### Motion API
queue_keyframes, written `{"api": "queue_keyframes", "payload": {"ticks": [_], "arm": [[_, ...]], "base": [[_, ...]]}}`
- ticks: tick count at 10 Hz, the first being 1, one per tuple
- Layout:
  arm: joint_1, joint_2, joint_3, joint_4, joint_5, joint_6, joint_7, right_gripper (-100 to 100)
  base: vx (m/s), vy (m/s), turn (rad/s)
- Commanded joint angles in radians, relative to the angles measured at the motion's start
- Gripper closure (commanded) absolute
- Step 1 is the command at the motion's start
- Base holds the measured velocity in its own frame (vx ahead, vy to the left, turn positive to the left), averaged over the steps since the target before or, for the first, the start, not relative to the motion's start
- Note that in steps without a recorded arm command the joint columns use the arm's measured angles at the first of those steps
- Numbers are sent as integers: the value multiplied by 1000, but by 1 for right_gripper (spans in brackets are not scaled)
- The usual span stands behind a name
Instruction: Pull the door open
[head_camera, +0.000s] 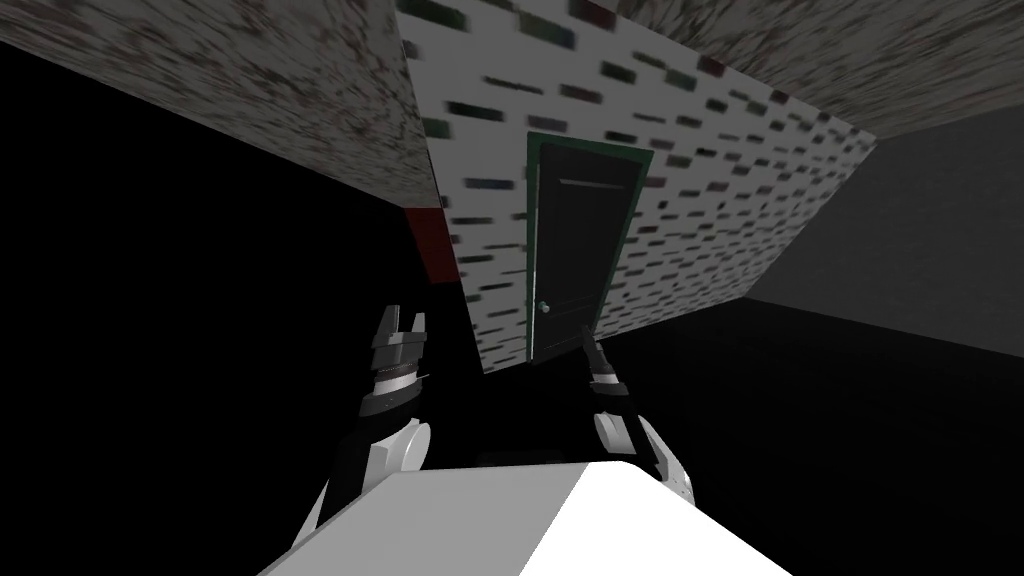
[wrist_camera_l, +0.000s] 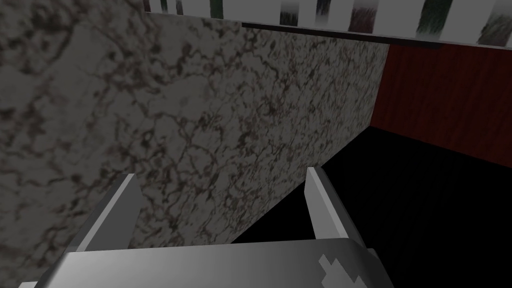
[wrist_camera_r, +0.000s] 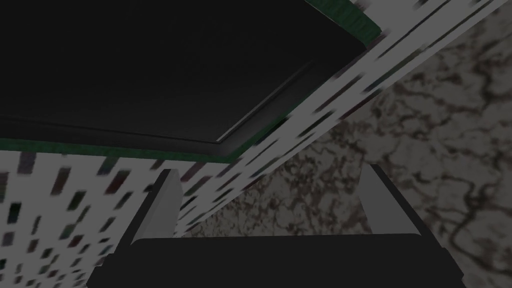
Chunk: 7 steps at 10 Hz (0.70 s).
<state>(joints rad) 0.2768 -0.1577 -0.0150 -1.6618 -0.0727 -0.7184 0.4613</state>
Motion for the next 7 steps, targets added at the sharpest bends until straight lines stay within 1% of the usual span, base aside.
{"api": "queue_keyframes", "payload": {"ticks": [1,2,3,4,5,6,7], "arm": [[-13,-15,-9,50,-1,-17,39,-100],[-13,-15,-9,63,-1,-17,39,-100],[-24,-23,-13,104,-1,-27,66,-100],[-36,-32,-18,129,-1,-38,93,-100],[-36,-32,-18,150,-1,-38,93,-100],[-48,-40,-23,181,-1,-49,120,-100],[-48,-40,-23,194,-1,-49,120,-100]], "base": [[64,-9,188],[54,-13,58],[54,-15,95],[85,-17,193],[65,-14,48],[60,-8,93],[48,-12,54]]}}
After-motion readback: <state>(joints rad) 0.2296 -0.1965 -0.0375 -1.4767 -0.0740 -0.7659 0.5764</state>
